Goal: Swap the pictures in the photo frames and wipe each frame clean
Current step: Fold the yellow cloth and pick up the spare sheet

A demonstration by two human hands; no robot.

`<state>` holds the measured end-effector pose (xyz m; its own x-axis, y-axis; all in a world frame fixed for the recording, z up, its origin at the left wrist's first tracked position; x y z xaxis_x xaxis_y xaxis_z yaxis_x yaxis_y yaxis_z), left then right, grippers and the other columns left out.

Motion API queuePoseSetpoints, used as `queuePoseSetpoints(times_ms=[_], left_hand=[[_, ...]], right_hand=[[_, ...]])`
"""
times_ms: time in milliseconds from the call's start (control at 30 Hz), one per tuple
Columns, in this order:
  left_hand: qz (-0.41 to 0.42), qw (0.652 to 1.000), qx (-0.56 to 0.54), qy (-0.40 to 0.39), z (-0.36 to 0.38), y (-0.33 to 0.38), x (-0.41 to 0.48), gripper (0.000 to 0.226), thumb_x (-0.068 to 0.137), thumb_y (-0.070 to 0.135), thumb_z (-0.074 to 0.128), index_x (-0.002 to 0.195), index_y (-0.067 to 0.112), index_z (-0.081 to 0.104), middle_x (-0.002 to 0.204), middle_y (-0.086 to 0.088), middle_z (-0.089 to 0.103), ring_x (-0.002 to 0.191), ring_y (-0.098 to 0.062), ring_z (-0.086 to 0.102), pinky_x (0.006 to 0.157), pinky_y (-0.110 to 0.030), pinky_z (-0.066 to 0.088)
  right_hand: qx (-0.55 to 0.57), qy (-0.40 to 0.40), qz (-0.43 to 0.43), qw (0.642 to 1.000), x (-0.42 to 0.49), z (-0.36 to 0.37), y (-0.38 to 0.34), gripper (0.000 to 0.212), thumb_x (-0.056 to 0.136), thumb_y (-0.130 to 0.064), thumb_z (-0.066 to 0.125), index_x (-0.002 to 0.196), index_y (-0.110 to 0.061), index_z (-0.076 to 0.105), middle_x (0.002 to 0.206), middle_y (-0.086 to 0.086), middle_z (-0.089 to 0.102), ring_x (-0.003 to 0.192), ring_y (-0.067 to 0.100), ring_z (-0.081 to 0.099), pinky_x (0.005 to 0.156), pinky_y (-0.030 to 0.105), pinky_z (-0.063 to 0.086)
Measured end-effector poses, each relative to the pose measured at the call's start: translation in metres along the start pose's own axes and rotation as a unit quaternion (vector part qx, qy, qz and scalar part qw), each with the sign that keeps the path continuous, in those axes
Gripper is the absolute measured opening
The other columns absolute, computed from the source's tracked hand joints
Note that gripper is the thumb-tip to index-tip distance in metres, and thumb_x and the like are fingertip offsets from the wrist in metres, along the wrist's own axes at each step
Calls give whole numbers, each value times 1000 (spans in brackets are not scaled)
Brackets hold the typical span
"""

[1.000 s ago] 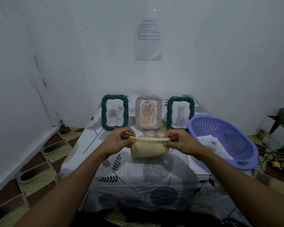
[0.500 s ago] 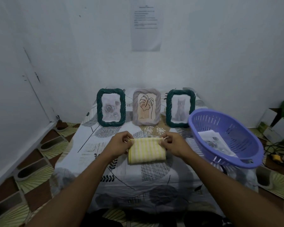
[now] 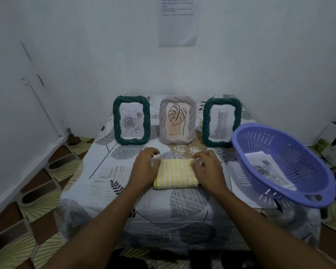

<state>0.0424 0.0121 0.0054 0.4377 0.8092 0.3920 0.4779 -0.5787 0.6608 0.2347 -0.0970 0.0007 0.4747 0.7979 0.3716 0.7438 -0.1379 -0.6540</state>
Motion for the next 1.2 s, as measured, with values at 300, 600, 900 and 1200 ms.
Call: queuePoseSetpoints(times_ms=[300,600,900,1200], left_hand=[[108,951,230,-177,51,21,-42,74,89,48,-2,148,15,28,156,-3,26,144,-21,22,116,-44,16],[91,937,274,-199,54,15,-42,66,92,47,2,150,19,19,157,-1,21,144,-19,16,118,-47,9],[-83,963,134,-217,32,13,-15,43,73,41,66,110,21,58,112,-3,60,101,-21,52,81,-32,42],[-260,900,-217,-275,-25,-11,-12,35,81,27,73,112,13,64,111,-8,69,101,-25,65,93,-42,51]], right_hand=[[-262,-172,-102,944,-38,37,-14,73,90,-48,-1,149,-22,32,156,-2,32,144,17,26,112,49,20],[-260,-248,-16,933,-41,42,0,57,100,-49,8,154,-32,0,163,-2,-3,150,19,-7,112,65,-10],[-159,-150,92,971,-37,7,-10,64,86,-46,56,143,-26,34,129,3,55,126,28,40,95,47,33],[301,-240,74,920,-6,16,-77,63,77,9,71,126,-26,54,94,5,56,91,21,60,81,42,56]])
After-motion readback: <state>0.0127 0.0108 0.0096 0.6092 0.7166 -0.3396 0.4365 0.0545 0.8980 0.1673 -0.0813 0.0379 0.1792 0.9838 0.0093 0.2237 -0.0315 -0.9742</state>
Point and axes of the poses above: each hand's wrist, its own x-axis towards the middle knuckle, its own z-axis out of the palm, y = z × x, the point moved 8 cm from there along x, towards the middle knuckle
